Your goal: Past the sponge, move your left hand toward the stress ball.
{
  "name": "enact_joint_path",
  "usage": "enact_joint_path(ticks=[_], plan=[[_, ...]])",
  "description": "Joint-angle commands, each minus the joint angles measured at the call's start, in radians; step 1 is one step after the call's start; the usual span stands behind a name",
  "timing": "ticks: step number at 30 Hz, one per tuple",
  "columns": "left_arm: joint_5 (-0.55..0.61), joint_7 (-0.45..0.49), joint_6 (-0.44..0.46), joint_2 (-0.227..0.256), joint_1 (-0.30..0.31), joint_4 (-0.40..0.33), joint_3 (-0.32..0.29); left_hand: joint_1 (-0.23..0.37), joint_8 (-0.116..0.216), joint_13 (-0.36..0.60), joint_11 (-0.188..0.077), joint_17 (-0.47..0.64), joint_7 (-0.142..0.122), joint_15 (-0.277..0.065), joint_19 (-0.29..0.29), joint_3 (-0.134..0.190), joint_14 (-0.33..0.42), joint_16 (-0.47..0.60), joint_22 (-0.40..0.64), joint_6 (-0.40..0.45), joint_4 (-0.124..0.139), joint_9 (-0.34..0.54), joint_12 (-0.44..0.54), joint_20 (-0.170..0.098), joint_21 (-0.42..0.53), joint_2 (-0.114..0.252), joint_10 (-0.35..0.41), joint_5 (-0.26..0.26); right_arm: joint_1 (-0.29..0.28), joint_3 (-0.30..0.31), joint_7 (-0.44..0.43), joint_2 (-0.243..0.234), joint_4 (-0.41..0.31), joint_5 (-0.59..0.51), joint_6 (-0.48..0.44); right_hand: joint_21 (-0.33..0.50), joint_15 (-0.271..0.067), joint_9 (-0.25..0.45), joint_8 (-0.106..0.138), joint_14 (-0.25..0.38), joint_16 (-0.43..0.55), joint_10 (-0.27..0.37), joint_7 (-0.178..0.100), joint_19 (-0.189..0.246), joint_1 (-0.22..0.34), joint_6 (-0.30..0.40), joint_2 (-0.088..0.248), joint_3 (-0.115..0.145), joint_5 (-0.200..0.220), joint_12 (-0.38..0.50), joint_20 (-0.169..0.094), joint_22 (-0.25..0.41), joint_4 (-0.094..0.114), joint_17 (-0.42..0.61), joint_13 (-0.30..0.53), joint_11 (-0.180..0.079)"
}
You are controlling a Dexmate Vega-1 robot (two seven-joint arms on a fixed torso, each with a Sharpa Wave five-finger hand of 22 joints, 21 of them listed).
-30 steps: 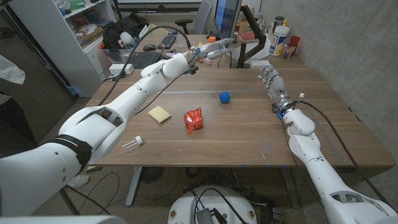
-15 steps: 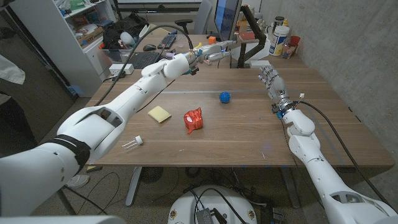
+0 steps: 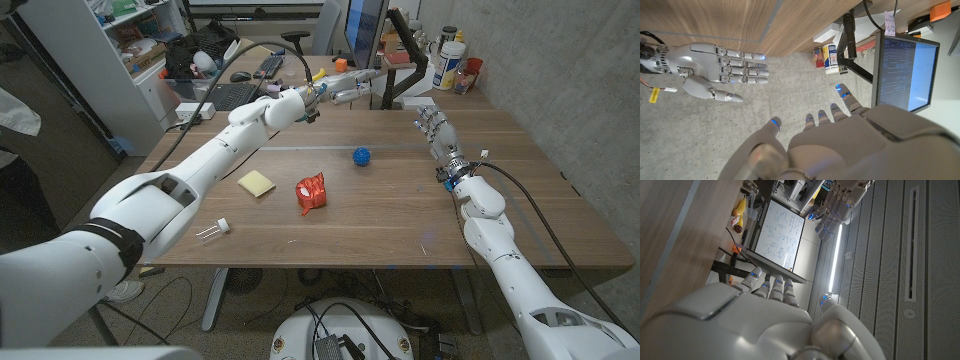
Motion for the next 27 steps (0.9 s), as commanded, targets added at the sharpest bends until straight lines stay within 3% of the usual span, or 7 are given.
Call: enact_joint_path(ticks=[1, 27], plan=[[0.028, -0.006, 0.023, 0.007, 0.007, -0.017, 0.011, 0.011, 0.002, 0.002, -0.002, 0.003, -0.005, -0.041, -0.083, 0.004, -0.055, 0.002, 0.0, -0.033, -0.006, 0.003, 0.004, -0.002, 0.003, 0.095, -0.066, 0.009, 0.002, -0.004, -0.002, 0.0, 0.005, -0.001, 0.002, -0.006, 0.001, 0.003, 0.007, 0.0, 0.004, 0.006, -0.001, 0.003, 0.002, 0.009, 0.103, 0.007, -0.006, -0.002, -0.057, 0.005, 0.001, 0.004, 0.006, 0.002], [0.052, -0.043, 0.043, 0.005, 0.013, -0.029, 0.034, 0.019, 0.004, 0.003, -0.002, 0.003, -0.004, -0.04, -0.088, 0.009, -0.059, -0.006, -0.001, -0.026, -0.006, 0.003, 0.006, -0.007, -0.005, 0.094, -0.056, 0.015, -0.01, 0.002, 0.009, -0.007, 0.002, 0.009, -0.001, -0.012, 0.001, 0.003, 0.007, 0.0, 0.003, 0.006, -0.001, 0.004, 0.001, 0.01, 0.103, 0.007, -0.006, -0.003, -0.057, 0.005, 0.001, 0.004, 0.006, 0.003]])
